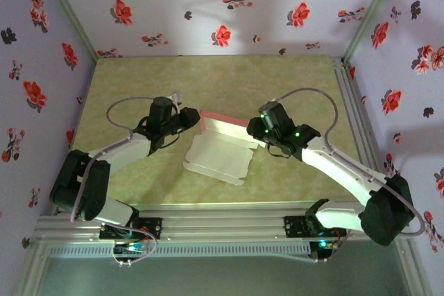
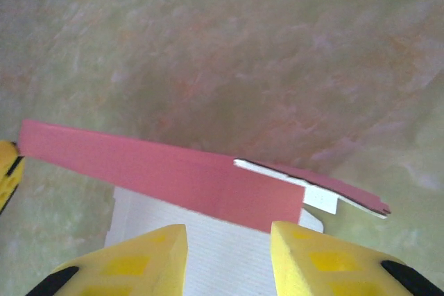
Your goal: Fold the paper box
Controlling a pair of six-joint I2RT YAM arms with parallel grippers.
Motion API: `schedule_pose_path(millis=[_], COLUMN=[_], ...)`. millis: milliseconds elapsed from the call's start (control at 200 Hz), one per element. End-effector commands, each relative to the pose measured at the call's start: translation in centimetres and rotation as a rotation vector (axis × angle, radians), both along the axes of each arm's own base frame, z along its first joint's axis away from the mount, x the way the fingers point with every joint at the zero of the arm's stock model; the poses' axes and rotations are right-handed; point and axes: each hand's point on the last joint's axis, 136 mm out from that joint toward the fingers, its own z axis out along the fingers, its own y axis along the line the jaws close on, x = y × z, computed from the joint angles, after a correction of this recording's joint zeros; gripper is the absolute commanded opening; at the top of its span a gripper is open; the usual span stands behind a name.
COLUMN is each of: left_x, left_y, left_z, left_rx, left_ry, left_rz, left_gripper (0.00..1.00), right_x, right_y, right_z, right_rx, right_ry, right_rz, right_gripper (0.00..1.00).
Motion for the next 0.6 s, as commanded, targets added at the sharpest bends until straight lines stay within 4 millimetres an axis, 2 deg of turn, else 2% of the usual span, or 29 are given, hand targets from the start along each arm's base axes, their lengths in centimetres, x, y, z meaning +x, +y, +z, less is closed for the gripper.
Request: schedule_pose_path(millis=[0, 375, 595], left_x=[-1.0, -1.9, -2.2], left_y=[0.7, 0.3, 0.3], left_z=[-1.7, -1.8, -2.0], left_rx=[0.041, 0.044, 0.05], left_ry=[0.055, 0.051, 0.054], left_rz=[0.026, 0.031, 0.031], left_gripper=[0.14, 0.14, 0.14], right_x=[0.7, 2.0, 1.9], right_y=[0.2, 1.3, -0.2], right_z=[0.3, -1.0, -1.9], right_rx=[0.069, 0.145, 0.136], right_ry=[-0.022, -0.019, -0.02], right_rz=[-0.044, -0.079, -0.163], right_gripper=[0.37, 0.34, 0.29])
